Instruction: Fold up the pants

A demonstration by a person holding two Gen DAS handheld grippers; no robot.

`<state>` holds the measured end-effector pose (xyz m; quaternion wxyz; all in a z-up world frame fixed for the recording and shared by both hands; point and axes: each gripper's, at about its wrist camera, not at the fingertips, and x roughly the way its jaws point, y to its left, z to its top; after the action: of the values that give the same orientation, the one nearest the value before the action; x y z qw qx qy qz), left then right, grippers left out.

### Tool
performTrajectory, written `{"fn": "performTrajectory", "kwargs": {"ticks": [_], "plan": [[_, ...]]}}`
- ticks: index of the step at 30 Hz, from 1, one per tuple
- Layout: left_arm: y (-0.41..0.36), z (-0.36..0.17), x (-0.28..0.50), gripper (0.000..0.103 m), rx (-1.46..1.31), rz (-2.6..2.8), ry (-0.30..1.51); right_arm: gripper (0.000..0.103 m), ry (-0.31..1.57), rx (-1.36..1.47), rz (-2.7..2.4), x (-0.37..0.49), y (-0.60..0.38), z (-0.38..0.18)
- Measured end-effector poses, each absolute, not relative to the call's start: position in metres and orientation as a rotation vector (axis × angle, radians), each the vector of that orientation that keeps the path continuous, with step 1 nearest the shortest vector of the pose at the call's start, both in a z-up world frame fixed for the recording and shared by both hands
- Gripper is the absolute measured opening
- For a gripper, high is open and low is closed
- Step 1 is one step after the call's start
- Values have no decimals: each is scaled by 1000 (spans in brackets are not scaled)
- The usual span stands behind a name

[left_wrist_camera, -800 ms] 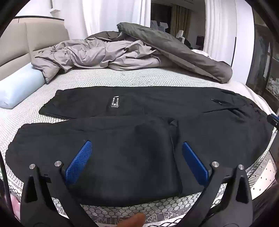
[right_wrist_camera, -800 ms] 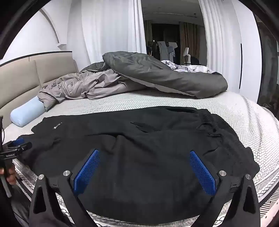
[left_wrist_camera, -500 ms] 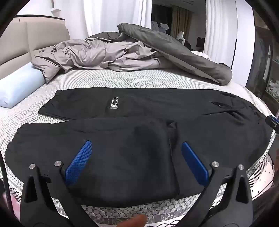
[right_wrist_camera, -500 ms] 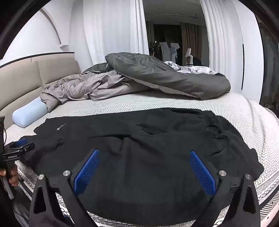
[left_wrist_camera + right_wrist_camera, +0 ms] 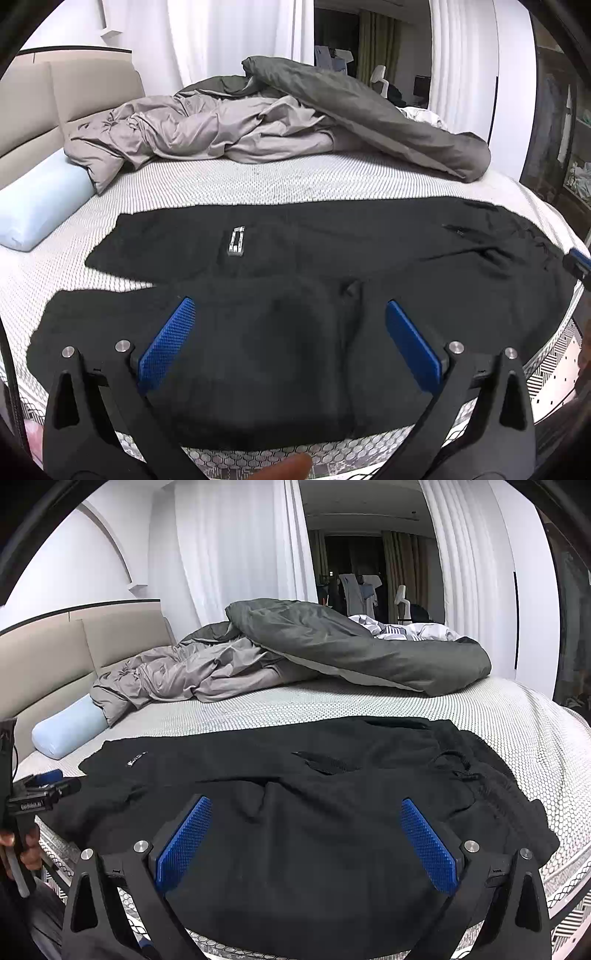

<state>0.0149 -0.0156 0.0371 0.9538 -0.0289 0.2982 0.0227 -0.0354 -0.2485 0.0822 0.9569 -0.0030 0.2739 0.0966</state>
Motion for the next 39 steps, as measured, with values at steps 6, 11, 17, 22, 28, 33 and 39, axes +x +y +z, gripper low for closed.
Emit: {"fn": "performTrajectory", "kwargs": {"ticks": [6, 11, 17, 22, 28, 33, 39], "plan": [[-20, 68, 31, 102, -37, 6, 612, 103, 569, 17, 208, -30, -251, 81], [-35, 98, 41, 102, 78, -11, 590, 103, 599, -21, 205, -22, -239, 77], [-51, 105, 41, 102, 130, -48, 572, 103, 591, -6, 221, -15, -228, 82], [-57, 91, 43, 102, 97, -66, 583, 103, 595, -4, 239, -16, -220, 83], [-49, 80, 39, 102, 8, -58, 595, 103, 638, 0, 268, -28, -219, 84], [-48, 85, 30, 102, -17, -5, 568, 103, 719, -123, 240, -40, -216, 79], [-50, 82, 26, 102, -42, 45, 593, 103, 737, -76, 267, -47, -242, 83]]}}
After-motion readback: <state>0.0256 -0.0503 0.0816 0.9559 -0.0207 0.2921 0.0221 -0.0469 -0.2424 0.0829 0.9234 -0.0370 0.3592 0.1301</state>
